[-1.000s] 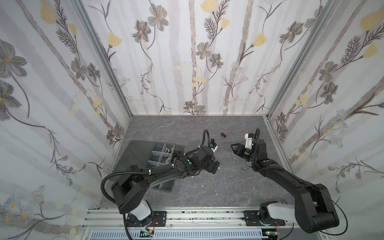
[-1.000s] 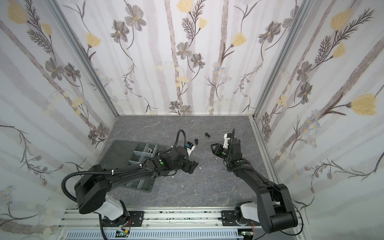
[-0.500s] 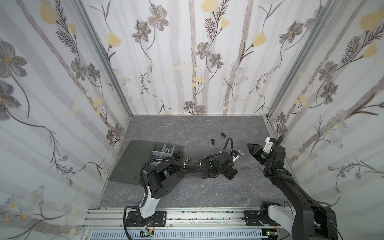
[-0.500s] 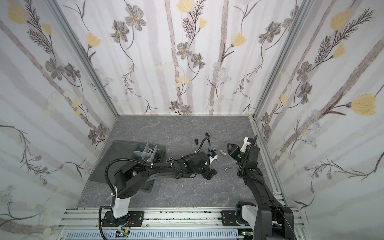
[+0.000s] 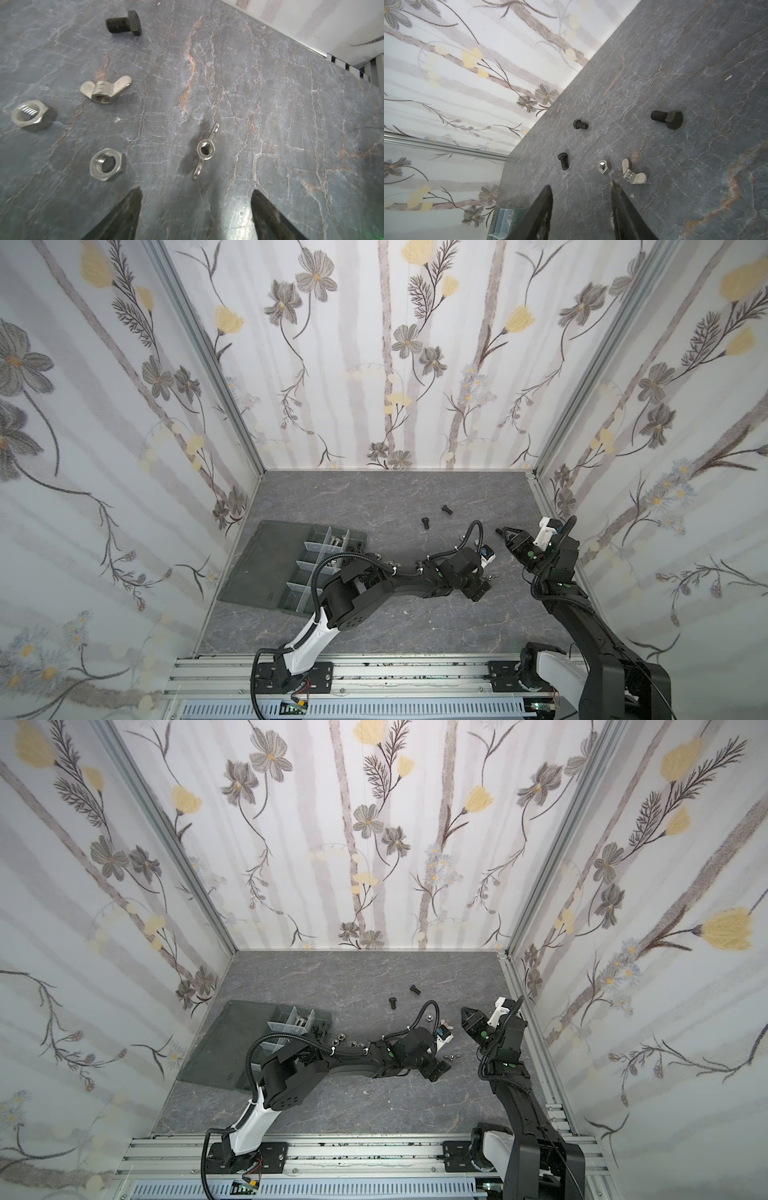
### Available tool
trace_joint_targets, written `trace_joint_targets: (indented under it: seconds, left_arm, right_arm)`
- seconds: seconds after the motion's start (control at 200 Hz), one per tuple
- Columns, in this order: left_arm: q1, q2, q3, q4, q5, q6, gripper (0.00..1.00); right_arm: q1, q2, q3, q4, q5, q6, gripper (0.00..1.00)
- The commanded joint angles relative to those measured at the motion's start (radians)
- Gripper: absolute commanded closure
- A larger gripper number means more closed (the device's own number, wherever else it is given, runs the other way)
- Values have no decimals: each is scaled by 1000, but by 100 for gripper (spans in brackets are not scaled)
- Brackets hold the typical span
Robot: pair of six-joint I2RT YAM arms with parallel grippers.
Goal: Sort the screws and nuts into containers
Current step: 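Reach the left gripper across to another silver wing nut while the right arm moves aside, then lower the left gripper onto the wing nut and close on it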
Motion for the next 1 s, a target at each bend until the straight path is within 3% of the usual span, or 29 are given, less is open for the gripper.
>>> trace_joint_targets:
  seconds: [0.0, 0.15, 0.28, 0.579, 0.994]
  left_arm:
    - [-7, 31, 42, 15, -5, 34, 19]
    - [-13, 76, 97, -8, -17, 53, 22]
    - [-16, 108, 129, -22, -20, 61, 30]
    - [-42, 158, 174, -46, -93, 115, 35]
    - [-57, 187, 200, -65, -147, 167, 66]
  right_arm:
    - [-6, -8, -7, 51, -13, 12, 53]
    - [-15, -28, -14, 54, -9, 12, 53]
    - [-18, -40, -17, 56, -6, 11, 53]
    - [-20, -52, -20, 56, -4, 8, 53]
    - [-23, -69, -23, 51, 2, 2, 53]
